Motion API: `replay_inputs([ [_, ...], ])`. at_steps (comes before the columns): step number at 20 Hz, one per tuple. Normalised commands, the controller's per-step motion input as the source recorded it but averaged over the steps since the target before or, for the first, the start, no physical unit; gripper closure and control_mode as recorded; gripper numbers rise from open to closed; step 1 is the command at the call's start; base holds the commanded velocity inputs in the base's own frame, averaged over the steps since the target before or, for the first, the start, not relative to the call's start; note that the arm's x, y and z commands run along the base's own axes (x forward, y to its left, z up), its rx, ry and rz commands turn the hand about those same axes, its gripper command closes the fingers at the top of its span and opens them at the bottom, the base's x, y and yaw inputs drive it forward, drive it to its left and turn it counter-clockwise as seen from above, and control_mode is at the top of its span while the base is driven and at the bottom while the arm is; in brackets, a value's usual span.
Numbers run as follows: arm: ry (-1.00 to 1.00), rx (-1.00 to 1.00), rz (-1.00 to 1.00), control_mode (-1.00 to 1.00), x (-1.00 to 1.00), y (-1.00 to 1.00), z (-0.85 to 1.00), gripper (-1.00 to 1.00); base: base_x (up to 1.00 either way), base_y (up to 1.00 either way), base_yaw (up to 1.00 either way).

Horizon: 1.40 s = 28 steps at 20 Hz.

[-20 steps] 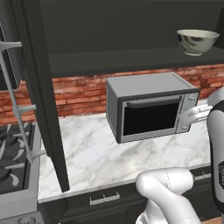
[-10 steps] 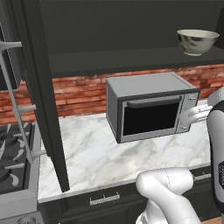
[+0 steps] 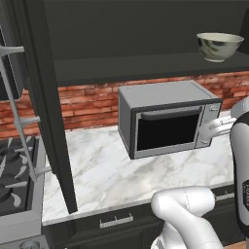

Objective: Move the bowls from the cabinet to the plates on the dining table.

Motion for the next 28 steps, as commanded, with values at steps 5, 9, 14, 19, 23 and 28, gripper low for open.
replay_inputs([
  [5,0.0,0.0,-0.02,-1.0,0.0,0.0,0.0,-1.0,0.0,0.0,0.0],
  [9,0.0,0.01,-0.11,-1.0,0.01,-0.06,0.09,-1.0,0.0,0.0,0.0],
  [14,0.0,-0.01,-0.06,-1.0,0.0,-0.08,0.85,-1.0,0.0,0.0,0.0],
  [19,0.0,-0.03,0.0,-1.0,0.0,-0.13,0.97,-1.0,0.0,0.0,0.0],
  [23,0.01,0.0,0.01,-1.0,0.36,-0.28,0.17,-1.0,0.0,0.0,0.0],
  [28,0.0,0.0,0.0,-1.0,0.38,-0.18,0.0,-1.0,0.0,0.0,0.0],
])
